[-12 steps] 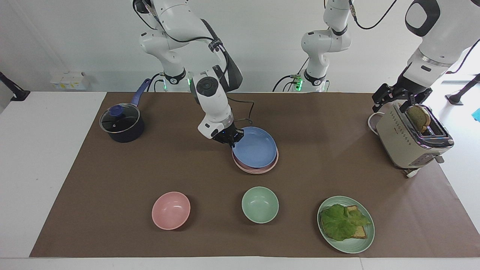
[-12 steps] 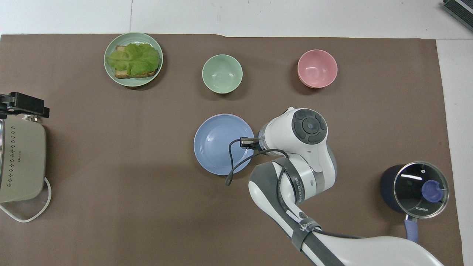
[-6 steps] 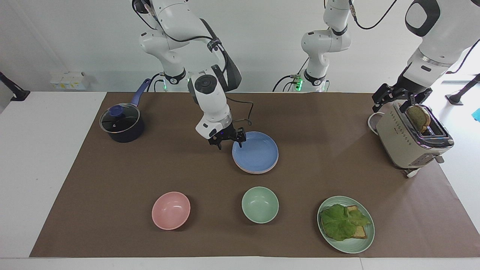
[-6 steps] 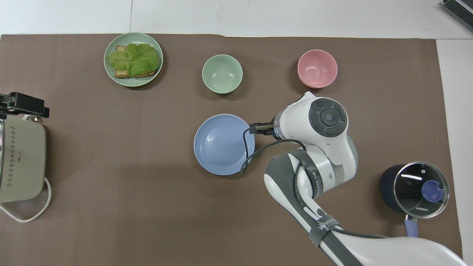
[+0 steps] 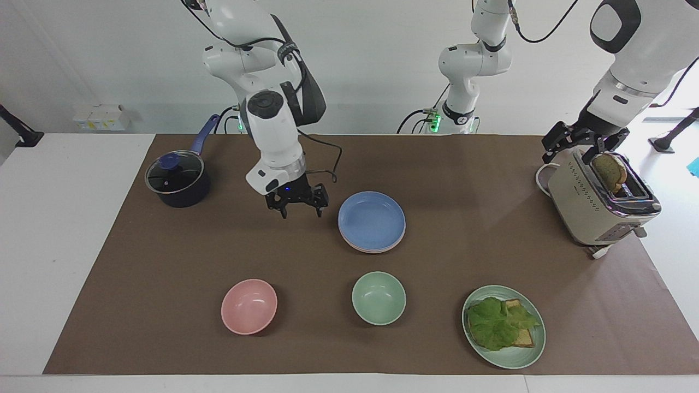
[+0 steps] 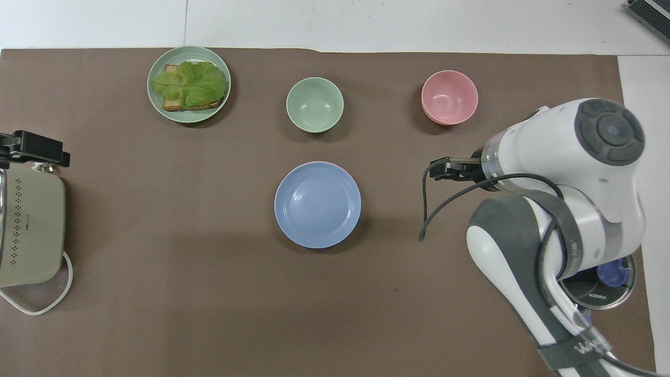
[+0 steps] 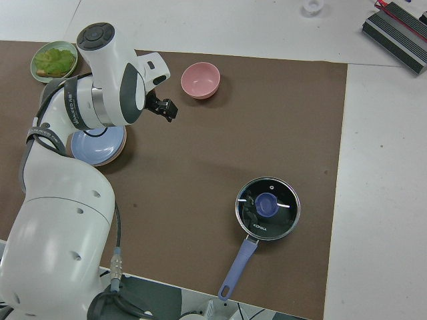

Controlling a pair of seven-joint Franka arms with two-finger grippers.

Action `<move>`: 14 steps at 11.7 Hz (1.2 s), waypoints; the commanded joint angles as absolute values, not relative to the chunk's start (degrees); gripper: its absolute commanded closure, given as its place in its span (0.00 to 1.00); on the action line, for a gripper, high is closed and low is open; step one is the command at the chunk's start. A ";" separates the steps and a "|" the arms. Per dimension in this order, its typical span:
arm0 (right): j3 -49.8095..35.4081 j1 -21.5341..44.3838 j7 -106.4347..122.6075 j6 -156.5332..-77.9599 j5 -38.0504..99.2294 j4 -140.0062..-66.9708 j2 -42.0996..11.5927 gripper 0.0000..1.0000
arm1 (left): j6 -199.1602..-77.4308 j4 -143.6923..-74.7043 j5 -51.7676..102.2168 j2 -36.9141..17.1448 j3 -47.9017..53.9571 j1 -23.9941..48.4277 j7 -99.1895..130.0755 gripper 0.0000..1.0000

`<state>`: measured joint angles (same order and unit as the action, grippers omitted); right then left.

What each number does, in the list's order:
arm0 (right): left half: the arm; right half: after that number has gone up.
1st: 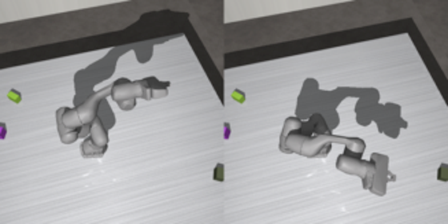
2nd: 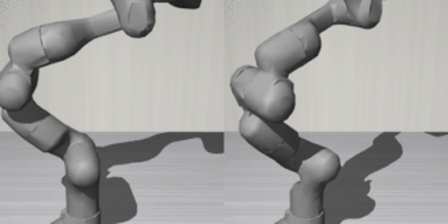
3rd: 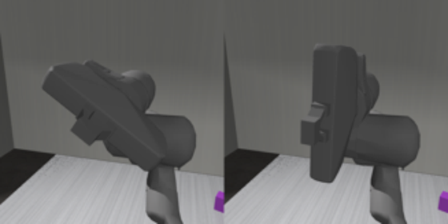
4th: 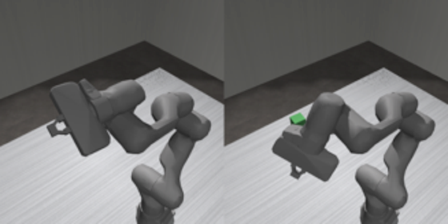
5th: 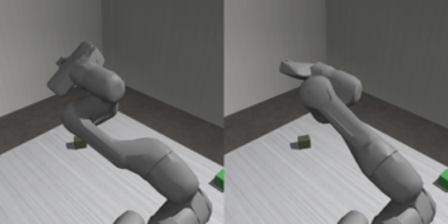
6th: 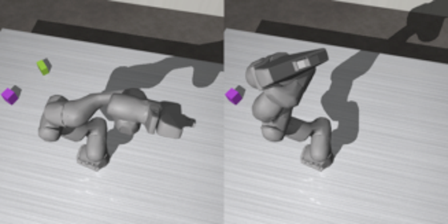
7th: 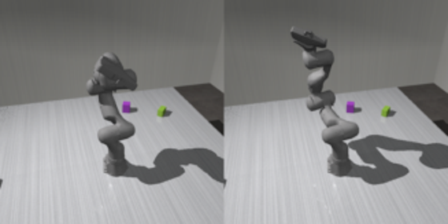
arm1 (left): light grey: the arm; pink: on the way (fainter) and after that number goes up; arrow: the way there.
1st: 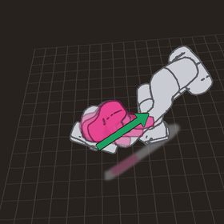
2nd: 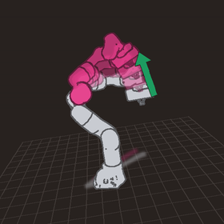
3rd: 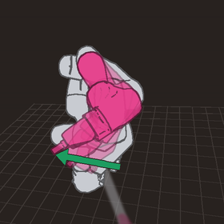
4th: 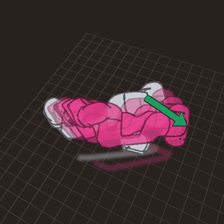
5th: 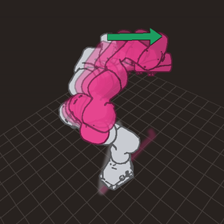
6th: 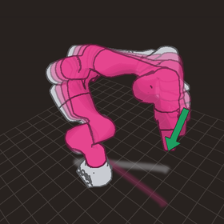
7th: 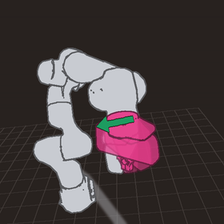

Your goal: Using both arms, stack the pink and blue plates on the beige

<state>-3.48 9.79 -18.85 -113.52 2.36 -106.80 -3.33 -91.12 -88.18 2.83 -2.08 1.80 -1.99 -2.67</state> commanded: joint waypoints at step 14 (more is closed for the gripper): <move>-2.38 -2.02 -6.15 -82.97 -1.94 -86.05 3.16 0.00 | -90.35 -88.51 1.85 -1.58 1.85 -2.11 -3.16 0.00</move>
